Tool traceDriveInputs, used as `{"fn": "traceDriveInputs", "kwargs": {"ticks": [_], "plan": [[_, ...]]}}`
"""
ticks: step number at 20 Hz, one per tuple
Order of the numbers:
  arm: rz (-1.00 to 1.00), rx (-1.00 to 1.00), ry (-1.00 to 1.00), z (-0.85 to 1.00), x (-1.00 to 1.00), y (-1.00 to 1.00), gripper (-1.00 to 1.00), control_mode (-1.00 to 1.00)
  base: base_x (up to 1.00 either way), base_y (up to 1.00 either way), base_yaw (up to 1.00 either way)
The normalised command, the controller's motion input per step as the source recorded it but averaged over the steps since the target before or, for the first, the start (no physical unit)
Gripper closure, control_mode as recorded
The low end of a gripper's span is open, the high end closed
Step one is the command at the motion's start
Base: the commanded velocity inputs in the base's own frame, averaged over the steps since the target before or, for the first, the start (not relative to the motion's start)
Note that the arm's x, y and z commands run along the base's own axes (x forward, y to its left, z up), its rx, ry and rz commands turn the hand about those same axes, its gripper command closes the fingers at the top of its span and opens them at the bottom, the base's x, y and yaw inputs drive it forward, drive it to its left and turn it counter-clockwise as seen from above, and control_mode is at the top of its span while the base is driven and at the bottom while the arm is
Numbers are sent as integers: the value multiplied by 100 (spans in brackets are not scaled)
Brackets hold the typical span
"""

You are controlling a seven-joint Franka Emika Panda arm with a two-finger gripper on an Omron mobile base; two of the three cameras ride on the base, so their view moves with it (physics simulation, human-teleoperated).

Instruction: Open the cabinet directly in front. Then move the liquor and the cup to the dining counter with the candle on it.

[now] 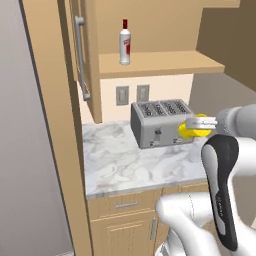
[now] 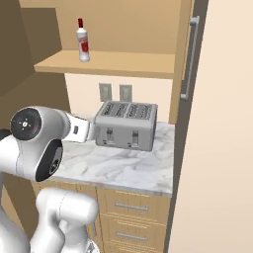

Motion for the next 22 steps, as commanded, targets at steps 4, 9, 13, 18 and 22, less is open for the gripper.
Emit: {"fn": "traceDriveInputs", "kwargs": {"ticks": [4, 9, 13, 18, 22], "plan": [[0, 0, 0, 0, 0, 0, 100, 100, -71, 5, 0], [0, 0, 0, 0, 0, 0, 100, 100, -59, 1, -33], [0, 0, 0, 0, 0, 0, 100, 100, -42, 8, -86], [0, 0, 0, 0, 0, 0, 100, 100, -26, 5, -100], [0, 0, 0, 0, 0, 0, 100, 100, -10, 0, -100]]}}
